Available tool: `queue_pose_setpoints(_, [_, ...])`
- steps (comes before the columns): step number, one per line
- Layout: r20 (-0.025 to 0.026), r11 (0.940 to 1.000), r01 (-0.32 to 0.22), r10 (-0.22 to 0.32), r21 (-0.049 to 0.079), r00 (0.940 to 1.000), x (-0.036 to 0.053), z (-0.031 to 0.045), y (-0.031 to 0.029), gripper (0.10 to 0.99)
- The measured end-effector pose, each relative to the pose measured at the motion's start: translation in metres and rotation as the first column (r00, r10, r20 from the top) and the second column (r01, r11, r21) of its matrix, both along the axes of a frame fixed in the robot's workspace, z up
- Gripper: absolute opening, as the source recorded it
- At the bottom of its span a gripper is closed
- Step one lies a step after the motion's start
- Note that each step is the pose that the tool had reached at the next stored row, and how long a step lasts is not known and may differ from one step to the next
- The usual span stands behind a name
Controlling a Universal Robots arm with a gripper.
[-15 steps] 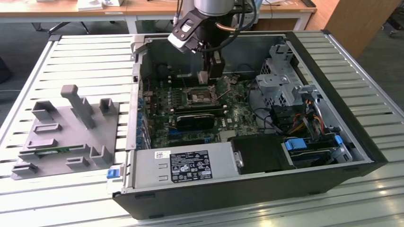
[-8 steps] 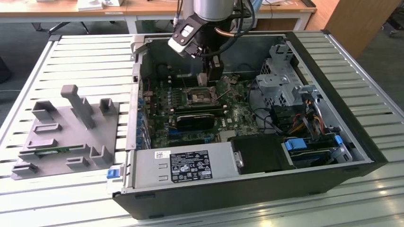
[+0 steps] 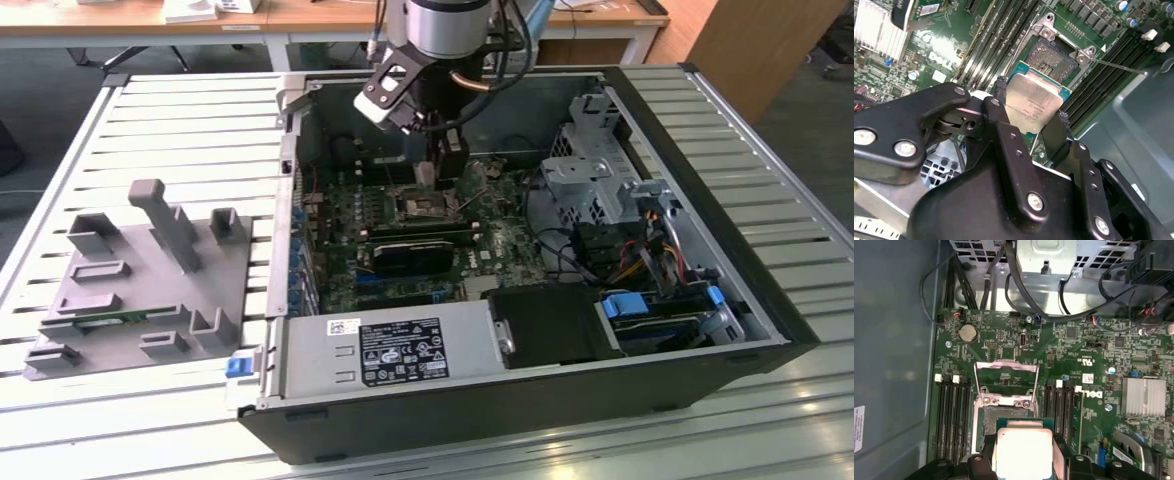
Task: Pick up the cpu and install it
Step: 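Place the cpu into insertion slot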
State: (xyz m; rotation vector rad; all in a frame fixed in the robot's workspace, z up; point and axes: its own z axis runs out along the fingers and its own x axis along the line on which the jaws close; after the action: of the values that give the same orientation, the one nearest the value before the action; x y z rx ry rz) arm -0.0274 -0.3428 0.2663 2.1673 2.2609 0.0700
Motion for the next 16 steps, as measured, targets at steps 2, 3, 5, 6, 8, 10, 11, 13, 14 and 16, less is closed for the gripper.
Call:
queue_pose_setpoints(2, [-0.0001,1.0000,0.000,0.000,0.000,1.0000,-0.0001,-0.0036,0.0008,0.533])
queue_pose_setpoints(3, [-0.0001,1.0000,-0.001,0.001,0.000,1.0000,-0.0002,-0.0054,0.0014,0.533])
queue_pose_setpoints(5, [0.0003,1.0000,-0.001,0.001,0.000,1.0000,-0.0004,-0.0090,0.0031,0.533])
queue_pose_setpoints(6, [0.0004,1.0000,-0.001,0.001,0.000,1.0000,-0.0004,-0.0108,0.0044,0.533])
queue_pose_setpoints(8, [0.0005,1.0000,-0.001,0.001,0.000,1.0000,-0.0004,-0.0145,0.0063,0.533])
queue_pose_setpoints(10, [0.0006,1.0000,-0.002,0.002,0.000,1.0000,-0.0006,-0.0177,0.0063,0.533])
queue_pose_setpoints(11, [0.0006,1.0000,-0.002,0.002,0.000,1.0000,-0.0006,-0.0193,0.0063,0.533])
queue_pose_setpoints(13, [0.0011,1.0000,-0.001,0.001,0.000,1.0000,-0.0012,-0.0225,0.0063,0.533])
queue_pose_setpoints(14, [0.0012,1.0000,-0.001,0.001,0.000,1.0000,-0.0015,-0.0243,0.0063,0.533])
queue_pose_setpoints(16, [0.0015,1.0000,-0.001,0.001,0.000,1.0000,-0.0023,-0.0277,0.0063,0.533])
